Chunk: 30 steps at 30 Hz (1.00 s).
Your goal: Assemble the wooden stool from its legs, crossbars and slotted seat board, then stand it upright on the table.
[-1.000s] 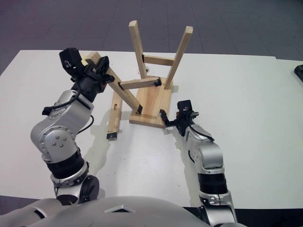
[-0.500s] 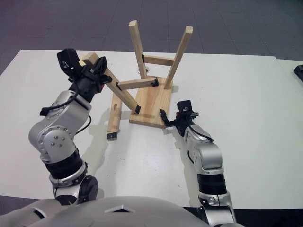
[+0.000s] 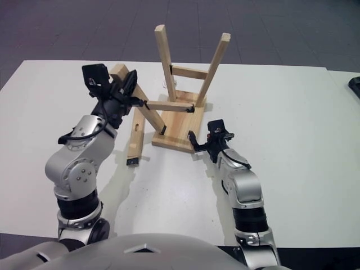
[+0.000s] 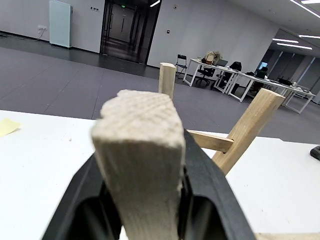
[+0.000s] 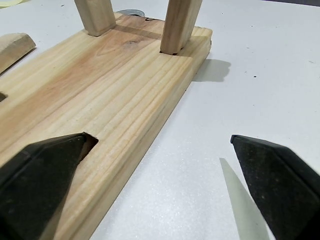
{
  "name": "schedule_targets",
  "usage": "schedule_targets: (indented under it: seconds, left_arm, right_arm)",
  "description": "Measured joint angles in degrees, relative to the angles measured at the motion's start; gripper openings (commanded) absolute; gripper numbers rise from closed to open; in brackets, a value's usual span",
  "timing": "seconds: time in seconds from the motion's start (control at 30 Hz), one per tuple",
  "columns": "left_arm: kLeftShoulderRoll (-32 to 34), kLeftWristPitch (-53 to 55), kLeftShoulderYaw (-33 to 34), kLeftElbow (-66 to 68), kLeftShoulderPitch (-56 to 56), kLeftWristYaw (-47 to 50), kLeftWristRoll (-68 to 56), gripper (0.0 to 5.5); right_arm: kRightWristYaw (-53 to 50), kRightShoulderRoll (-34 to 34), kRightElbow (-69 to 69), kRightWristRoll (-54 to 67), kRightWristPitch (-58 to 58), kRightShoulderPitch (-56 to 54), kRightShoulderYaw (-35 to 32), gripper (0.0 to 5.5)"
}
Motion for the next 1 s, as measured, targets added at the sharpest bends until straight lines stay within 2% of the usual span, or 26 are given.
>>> schedule_targets:
  seconds: [0.17,0.33,0.6,0.8,1.0]
  left_arm:
    - [4.44,-0.18,-5.44,-0.58,0.82,-2.72,2.90,1.06]
    - [4.94,-3.23,-7.68,0.54,1.69,-3.06,5.17,1.08]
    - [4.09,-7.03,-7.15,4.74,1.53,-4.64,5.18,1.08]
    - [-0.11,-5.94,-2.94,6.69,1.01,-6.87,1.76,1.04]
    - [-2.59,-1.88,-3.00,9.30,4.04,-10.53,-2.50,2.09]
  right_arm:
    - [-0.10,-0.06,0.01,-1.92,0.05,-0.21,1.54,5.40]
    - [0.12,-0.03,0.97,-3.25,-0.27,-0.73,2.11,5.40]
    - [0.41,0.21,4.24,-4.00,-0.60,-2.99,2.68,5.40]
    - [0.40,2.47,7.10,-3.14,-1.96,-4.10,1.42,5.40]
    - [0.40,2.98,7.56,-3.14,-3.59,-4.49,0.89,5.40]
